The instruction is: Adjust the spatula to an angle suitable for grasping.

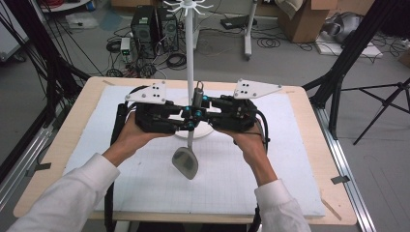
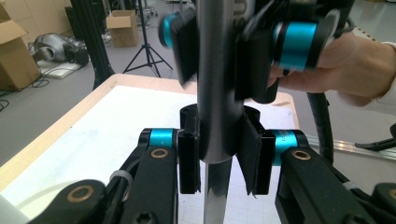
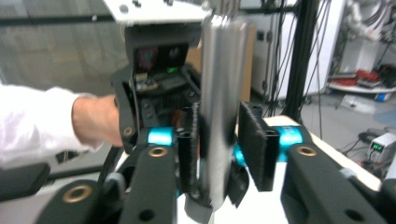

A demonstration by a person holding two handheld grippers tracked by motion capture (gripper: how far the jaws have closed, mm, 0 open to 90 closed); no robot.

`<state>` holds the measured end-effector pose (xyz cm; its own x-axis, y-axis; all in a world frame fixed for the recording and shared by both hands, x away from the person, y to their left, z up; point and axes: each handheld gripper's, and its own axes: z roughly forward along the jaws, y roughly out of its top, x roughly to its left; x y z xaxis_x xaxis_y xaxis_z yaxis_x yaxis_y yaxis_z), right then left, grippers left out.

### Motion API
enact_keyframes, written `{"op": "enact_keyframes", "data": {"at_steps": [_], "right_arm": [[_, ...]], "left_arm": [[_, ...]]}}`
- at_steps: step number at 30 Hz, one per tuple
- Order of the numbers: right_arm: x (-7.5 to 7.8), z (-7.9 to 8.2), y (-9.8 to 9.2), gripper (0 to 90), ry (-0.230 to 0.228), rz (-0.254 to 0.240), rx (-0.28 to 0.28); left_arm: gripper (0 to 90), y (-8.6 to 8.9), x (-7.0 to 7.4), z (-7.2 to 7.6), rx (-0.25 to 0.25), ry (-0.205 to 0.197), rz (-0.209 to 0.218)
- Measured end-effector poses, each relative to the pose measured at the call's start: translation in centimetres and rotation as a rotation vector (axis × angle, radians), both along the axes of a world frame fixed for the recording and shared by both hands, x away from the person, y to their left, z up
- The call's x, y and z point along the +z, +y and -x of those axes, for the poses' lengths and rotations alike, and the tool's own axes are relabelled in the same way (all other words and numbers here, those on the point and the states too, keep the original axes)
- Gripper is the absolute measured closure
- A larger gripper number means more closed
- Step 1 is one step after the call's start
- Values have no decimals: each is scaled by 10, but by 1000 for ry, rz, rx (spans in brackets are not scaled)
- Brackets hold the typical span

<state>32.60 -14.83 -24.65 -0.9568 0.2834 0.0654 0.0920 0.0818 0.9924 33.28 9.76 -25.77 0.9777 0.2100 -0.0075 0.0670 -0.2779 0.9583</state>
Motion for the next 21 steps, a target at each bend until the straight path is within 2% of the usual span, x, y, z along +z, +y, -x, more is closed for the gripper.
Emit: {"op": "enact_keyframes", "data": {"at_steps": [3, 9, 13, 17, 21], "right_arm": [[1, 1, -4, 590, -3, -4, -26], [2, 4, -18, 460, 2, -18, -91], [-1, 6, -31, 389, 11, -1, -141], [-6, 9, -44, 251, 18, 32, -203], [-11, 10, -56, 114, 21, 85, -312]], "left_arm": [[710, 0, 1, 0, 3, -7, -15], [711, 4, 3, -1, 31, 3, 1], [711, 8, 5, -3, 51, 9, 0], [712, 10, 8, -6, 67, 9, -12], [712, 12, 11, -8, 84, 2, -21]]}}
